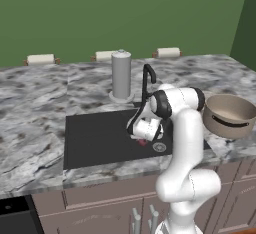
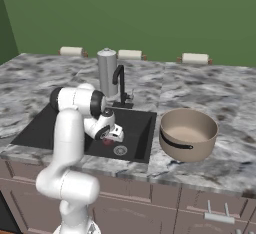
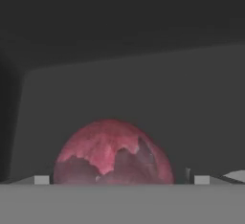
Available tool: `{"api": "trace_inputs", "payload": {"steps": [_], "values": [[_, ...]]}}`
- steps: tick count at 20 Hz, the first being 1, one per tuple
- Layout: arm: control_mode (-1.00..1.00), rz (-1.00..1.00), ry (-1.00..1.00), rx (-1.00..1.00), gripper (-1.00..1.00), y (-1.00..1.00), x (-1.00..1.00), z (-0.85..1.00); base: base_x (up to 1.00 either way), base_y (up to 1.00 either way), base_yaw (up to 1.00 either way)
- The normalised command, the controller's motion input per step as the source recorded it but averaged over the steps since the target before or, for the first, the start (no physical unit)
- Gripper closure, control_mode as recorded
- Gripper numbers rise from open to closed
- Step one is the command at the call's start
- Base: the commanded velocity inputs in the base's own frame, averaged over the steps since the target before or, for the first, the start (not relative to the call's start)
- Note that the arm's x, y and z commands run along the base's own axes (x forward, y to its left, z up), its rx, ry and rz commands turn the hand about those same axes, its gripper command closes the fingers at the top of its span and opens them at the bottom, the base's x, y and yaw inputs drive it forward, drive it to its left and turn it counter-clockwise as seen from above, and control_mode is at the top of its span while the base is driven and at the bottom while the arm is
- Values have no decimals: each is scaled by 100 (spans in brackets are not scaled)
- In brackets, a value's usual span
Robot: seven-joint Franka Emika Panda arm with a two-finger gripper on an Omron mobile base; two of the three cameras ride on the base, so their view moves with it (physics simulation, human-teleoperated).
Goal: Dump the onion from the pot into the sink. Then turn on the water and wash the onion. Then turn off the water and put the onion back in the pot.
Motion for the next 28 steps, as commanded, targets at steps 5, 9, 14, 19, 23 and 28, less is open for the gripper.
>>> {"api": "trace_inputs", "payload": {"steps": [5,9,14,19,23,28], "values": [[-100,0,0,0,100,4,14,-39,0,0,0],[-100,0,0,0,100,12,11,-29,0,0,0],[-100,0,-7,0,100,0,-31,16,0,0,0],[-100,-4,-18,1,100,-8,-72,90,0,0,0],[-100,-7,-13,2,100,-14,-67,100,0,0,0],[-100,-8,-6,1,100,-28,-49,100,0,0,0]]}}
